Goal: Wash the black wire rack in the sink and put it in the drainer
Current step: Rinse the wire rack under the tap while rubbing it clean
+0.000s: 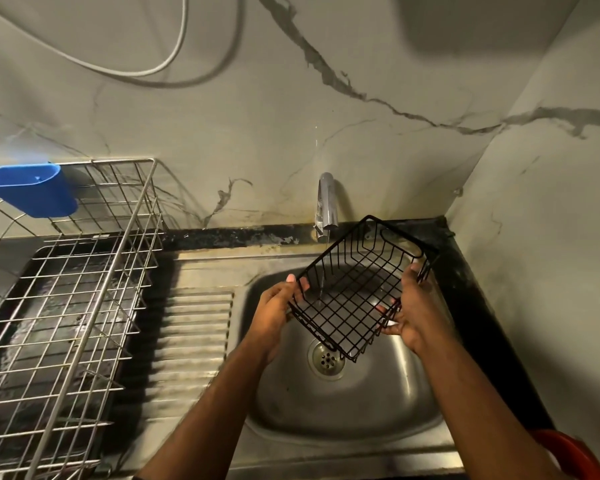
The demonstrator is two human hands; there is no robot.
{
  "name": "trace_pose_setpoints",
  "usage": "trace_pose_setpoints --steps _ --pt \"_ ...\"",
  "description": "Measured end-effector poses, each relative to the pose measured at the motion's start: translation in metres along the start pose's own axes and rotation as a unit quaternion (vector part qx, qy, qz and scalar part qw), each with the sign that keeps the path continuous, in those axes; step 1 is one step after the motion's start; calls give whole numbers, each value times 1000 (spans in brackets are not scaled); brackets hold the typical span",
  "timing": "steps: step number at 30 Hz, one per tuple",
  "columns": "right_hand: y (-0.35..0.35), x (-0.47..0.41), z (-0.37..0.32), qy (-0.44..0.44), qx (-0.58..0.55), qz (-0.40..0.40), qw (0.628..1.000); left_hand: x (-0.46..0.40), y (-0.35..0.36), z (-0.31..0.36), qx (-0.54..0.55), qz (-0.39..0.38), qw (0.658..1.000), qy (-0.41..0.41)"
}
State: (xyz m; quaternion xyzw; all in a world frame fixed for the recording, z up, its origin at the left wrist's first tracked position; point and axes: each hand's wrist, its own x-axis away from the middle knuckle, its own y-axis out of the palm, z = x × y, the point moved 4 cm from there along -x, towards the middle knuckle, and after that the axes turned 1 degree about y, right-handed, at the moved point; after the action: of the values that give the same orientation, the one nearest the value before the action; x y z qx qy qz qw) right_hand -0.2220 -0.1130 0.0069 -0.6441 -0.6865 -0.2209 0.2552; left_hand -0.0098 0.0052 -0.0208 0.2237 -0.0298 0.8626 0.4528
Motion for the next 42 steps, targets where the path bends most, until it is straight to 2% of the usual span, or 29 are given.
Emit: trace_pose_setpoints --steps 16,19,24,29,37,42 --pt "12 1 1 -4 7 -33 999 9 -10 12 5 4 1000 -8" --pt "11 4 3 -12 31 -51 998 11 -14 15 11 -7 999 -34" --pt "12 7 7 15 75 -89 993 15 -18 15 -34 -104 991 -82" --pt "23 8 19 17 122 -134 983 33 -9 20 -24 -140 984 -103" --pt "34 16 23 -24 188 -165 968 46 -23 10 -49 -115 986 -111" --pt "45 15 11 -141 284 -111 942 52 -31 1 -72 4 997 -15"
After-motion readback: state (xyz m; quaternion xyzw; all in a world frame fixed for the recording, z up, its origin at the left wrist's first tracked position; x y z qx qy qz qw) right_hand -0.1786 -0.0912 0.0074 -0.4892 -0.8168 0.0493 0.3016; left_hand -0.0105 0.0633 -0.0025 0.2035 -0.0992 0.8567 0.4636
